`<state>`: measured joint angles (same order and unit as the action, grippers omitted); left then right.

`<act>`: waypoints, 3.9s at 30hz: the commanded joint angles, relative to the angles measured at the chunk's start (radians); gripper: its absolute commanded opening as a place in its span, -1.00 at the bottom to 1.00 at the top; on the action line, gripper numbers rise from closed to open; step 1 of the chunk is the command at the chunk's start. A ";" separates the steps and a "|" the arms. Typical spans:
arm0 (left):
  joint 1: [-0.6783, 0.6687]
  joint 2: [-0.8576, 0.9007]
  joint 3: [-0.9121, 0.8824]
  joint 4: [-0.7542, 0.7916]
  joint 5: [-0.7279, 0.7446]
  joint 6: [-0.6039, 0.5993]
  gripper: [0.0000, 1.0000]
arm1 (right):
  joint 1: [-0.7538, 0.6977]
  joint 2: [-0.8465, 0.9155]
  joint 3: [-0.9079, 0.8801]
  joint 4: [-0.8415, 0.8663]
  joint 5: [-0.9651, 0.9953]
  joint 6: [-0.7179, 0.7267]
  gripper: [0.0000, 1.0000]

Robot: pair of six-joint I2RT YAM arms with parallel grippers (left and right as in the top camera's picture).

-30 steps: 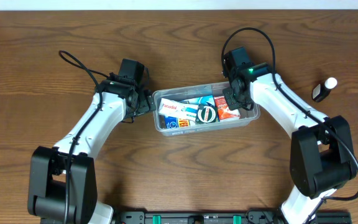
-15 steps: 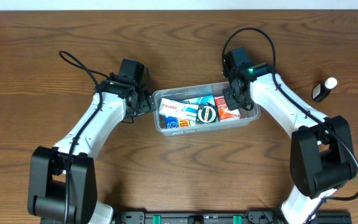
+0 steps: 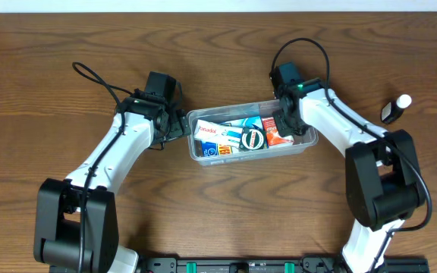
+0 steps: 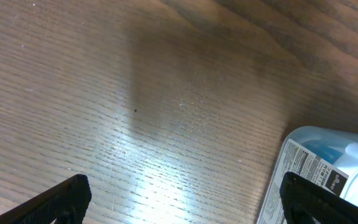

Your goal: Pack container

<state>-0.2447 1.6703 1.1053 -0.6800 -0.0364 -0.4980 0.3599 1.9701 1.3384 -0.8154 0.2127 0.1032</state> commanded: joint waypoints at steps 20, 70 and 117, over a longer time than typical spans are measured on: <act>0.001 -0.004 -0.002 -0.005 0.007 -0.008 0.96 | 0.005 0.008 0.001 0.031 -0.335 -0.058 -0.98; 0.002 -0.004 -0.002 0.023 -0.059 -0.008 0.96 | 0.034 -0.087 -0.119 0.112 -0.285 -0.045 -0.98; 0.066 -0.004 -0.002 0.034 -0.106 0.063 0.96 | -0.765 -0.338 0.008 0.156 -0.175 -0.047 0.66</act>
<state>-0.1795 1.6703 1.1053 -0.6464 -0.1204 -0.4446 -0.3641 1.5925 1.3327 -0.6815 0.1539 0.1104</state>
